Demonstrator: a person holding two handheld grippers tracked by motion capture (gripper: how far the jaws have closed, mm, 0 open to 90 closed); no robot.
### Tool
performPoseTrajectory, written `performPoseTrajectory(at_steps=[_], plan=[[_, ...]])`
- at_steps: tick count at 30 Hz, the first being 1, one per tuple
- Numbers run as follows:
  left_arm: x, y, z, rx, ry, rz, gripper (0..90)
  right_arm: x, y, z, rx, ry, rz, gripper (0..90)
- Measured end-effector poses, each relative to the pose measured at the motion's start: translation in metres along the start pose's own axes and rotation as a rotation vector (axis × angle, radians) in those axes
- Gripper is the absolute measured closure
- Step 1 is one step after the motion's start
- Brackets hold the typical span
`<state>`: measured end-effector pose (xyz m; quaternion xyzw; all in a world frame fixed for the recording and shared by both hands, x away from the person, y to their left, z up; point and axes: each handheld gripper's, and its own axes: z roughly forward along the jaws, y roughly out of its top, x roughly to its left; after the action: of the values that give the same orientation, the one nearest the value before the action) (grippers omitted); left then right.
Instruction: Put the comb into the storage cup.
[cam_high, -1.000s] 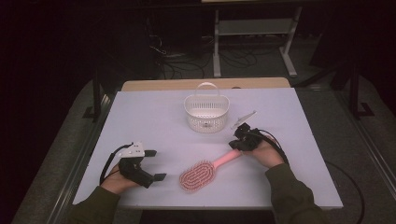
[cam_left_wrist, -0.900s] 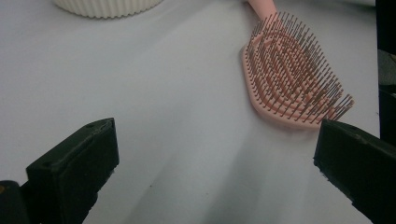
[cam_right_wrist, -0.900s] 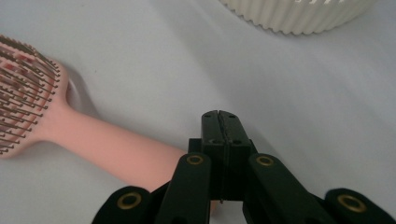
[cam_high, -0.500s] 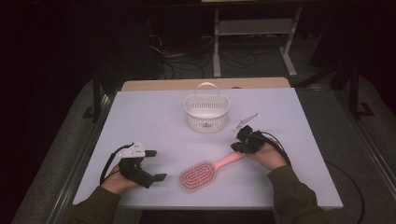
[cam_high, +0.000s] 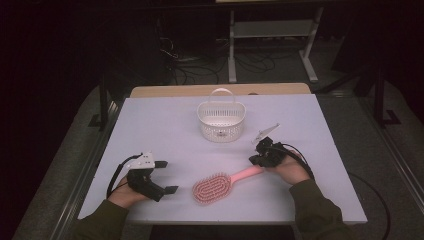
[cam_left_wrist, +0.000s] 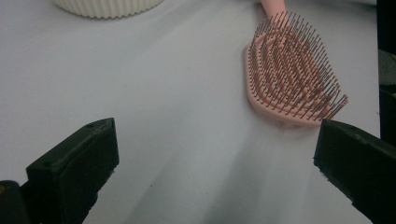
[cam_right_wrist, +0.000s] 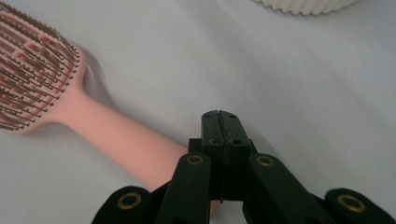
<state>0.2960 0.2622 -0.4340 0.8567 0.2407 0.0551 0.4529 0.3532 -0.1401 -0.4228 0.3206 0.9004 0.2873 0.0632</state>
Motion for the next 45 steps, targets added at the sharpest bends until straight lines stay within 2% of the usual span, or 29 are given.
performPoseTrajectory(at_steps=[31,45], plan=[[0.0,0.0,-0.001,-0.005,-0.006,0.011,0.0,0.015,-0.032,-0.016,0.012,0.022,0.023,89.1],[-0.001,0.001,-0.001,-0.004,-0.002,0.011,0.0,0.028,-0.044,-0.022,0.017,0.031,0.004,89.0]])
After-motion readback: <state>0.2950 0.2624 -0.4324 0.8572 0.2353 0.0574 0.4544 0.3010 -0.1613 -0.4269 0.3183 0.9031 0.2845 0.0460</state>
